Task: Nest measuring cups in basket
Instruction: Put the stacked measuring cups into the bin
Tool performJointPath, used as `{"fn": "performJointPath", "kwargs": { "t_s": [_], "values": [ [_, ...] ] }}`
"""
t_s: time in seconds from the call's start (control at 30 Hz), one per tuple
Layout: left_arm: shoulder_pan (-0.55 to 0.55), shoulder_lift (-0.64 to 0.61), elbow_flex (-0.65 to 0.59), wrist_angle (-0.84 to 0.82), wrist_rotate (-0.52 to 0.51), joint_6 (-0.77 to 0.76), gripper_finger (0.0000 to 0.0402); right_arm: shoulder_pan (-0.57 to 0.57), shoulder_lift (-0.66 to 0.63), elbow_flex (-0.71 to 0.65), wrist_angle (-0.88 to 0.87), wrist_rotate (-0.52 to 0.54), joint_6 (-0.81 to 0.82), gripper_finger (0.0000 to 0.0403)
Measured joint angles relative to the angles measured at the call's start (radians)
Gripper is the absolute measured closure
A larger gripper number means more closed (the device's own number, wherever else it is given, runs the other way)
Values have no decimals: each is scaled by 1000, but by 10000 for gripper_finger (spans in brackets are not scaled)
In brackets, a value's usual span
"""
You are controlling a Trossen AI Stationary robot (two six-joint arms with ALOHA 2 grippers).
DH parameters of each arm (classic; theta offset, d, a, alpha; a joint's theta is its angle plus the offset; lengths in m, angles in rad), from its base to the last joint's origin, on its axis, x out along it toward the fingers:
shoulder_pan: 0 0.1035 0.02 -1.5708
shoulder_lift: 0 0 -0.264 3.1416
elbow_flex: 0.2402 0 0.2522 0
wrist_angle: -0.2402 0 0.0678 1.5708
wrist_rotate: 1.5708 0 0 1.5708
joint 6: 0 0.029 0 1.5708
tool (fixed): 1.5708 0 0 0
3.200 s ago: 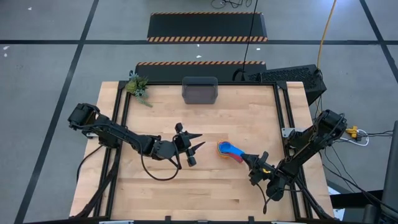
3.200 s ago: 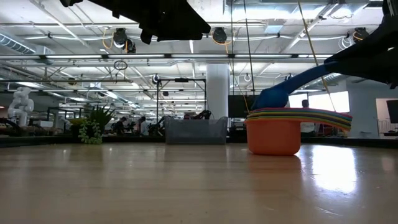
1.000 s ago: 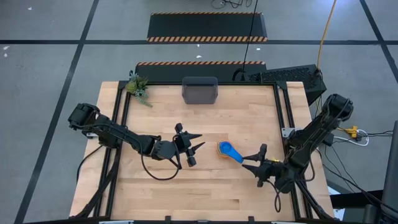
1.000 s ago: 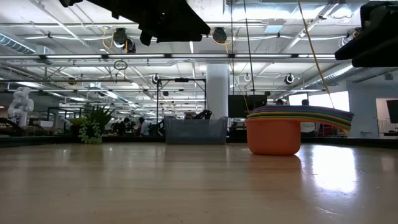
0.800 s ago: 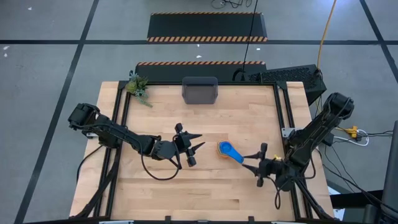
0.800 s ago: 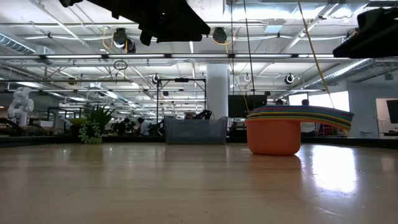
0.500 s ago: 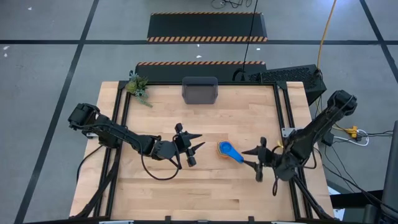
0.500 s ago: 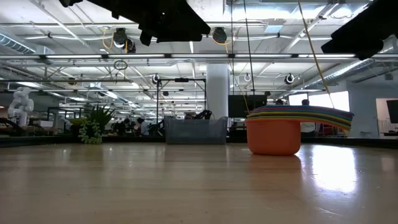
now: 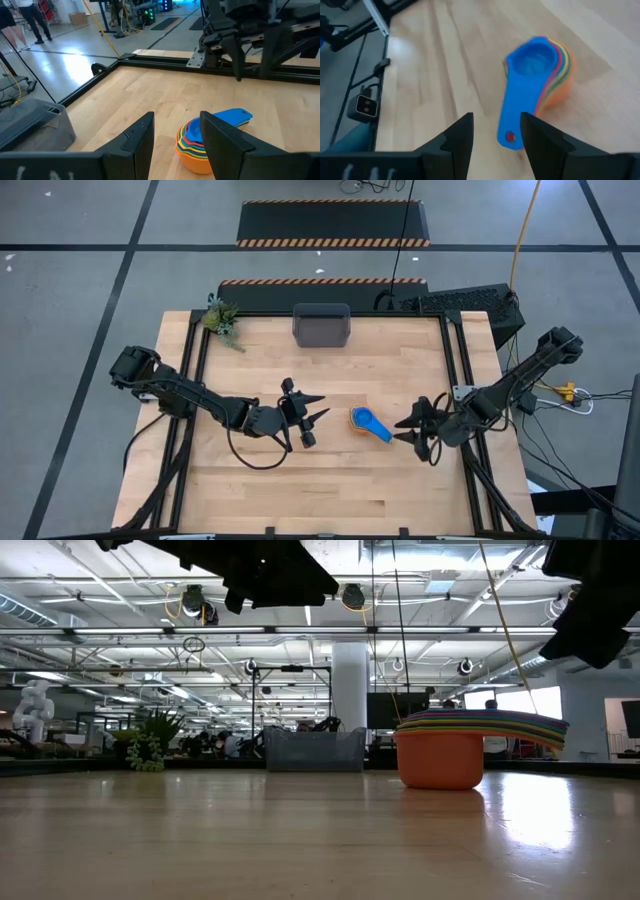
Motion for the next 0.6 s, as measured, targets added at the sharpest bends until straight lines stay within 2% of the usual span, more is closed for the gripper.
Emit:
{"fn": "performJointPath", "kwargs": {
  "t_s": [0.2, 0.43, 0.6],
  "values": [
    [0, 0, 0, 2, 0, 0, 243, -39, -40, 0, -115, -58, 57, 247],
    [0, 0, 0, -3, 6, 0, 243, -70, -62, 0, -122, -149, 59, 246],
    [0, 0, 0, -4, 6, -5, 243, -74, -94, 0, -155, -172, 64, 212]
  ]
}}
